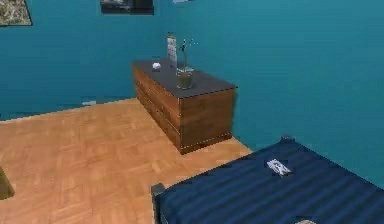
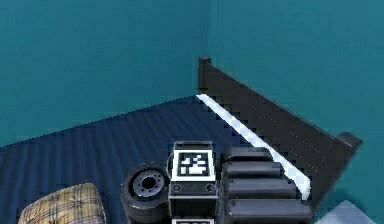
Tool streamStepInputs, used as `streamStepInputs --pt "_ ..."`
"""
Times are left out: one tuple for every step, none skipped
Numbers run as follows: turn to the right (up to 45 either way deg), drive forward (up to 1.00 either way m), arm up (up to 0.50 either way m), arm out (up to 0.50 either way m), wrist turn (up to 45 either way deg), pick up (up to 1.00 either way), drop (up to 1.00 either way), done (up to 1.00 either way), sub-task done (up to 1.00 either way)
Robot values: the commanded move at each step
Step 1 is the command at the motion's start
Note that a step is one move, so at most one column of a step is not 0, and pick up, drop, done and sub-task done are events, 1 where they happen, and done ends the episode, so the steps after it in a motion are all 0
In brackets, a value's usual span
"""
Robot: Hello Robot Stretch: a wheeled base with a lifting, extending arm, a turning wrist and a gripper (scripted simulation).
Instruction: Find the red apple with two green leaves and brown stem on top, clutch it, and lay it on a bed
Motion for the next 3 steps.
streamStepInputs --pt "-36.0 0.00 0.00 0.00 0.0 0.00 0.00 0.00 0.00" --pt "-3.0 0.00 0.00 0.00 0.0 0.00 0.00 0.00 0.00" --pt "0.0 0.00 0.00 0.48 0.0 0.00 0.00 0.00 0.00"
